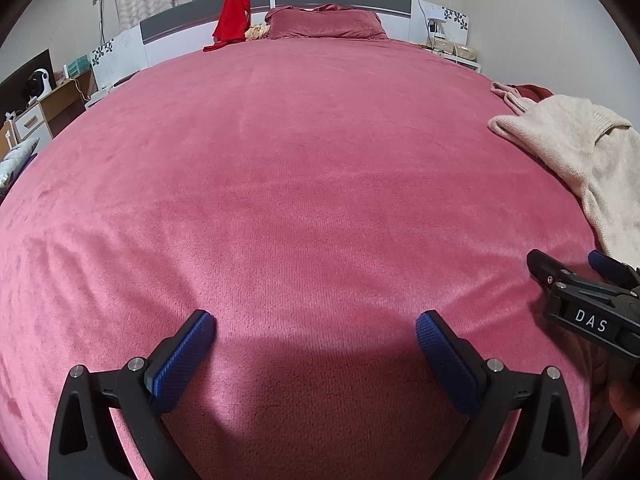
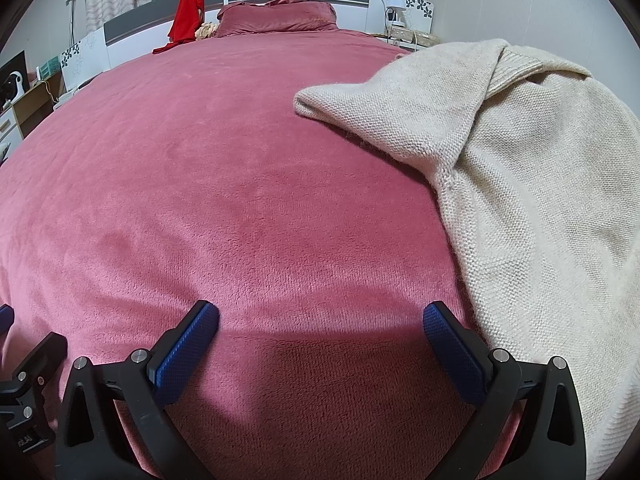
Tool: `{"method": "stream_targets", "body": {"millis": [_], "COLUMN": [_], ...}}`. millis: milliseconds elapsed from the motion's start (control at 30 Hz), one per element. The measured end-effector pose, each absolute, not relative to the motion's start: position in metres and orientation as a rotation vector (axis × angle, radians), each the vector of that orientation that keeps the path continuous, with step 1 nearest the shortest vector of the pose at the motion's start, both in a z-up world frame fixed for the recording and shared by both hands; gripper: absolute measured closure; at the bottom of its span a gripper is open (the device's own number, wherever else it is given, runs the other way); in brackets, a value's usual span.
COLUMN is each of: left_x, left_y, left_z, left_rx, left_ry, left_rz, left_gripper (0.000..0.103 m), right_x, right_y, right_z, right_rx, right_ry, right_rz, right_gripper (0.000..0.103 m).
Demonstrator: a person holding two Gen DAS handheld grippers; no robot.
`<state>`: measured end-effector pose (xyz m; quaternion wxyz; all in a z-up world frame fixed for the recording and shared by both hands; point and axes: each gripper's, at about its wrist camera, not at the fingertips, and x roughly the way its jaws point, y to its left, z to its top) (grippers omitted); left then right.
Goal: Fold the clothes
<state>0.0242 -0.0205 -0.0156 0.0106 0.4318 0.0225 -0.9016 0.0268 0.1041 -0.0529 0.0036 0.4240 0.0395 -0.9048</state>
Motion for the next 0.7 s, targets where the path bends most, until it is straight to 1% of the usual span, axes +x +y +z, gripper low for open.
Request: {"method": "stream_targets", "body": {"millis": [500,567,700], "left_x": [0.028,0.009,0.006], "left_y": [-0.06,-0.017,-0.004], "left_z": [-0.022,-0.006,0.0], "left_rx": [1.35,1.353,1.353], "left_ry": [0.083,0.037,0.02], "left_rz": [-2.814,-2.8,-2.795], "left_gripper": [0.0,0.0,0.0], "right_x": [0.026,0.026,0.026], "right_y": [0.109,0.111,0.114], "right_z": [-0.053,-0.053,-0.054], "right_rx": [1.326,1.326,1.325], "right_ry": [0.115,0.114,0.112], "right_rz": [-2.835,-2.835,-2.835], "right_gripper": [0.0,0.0,0.0]}}
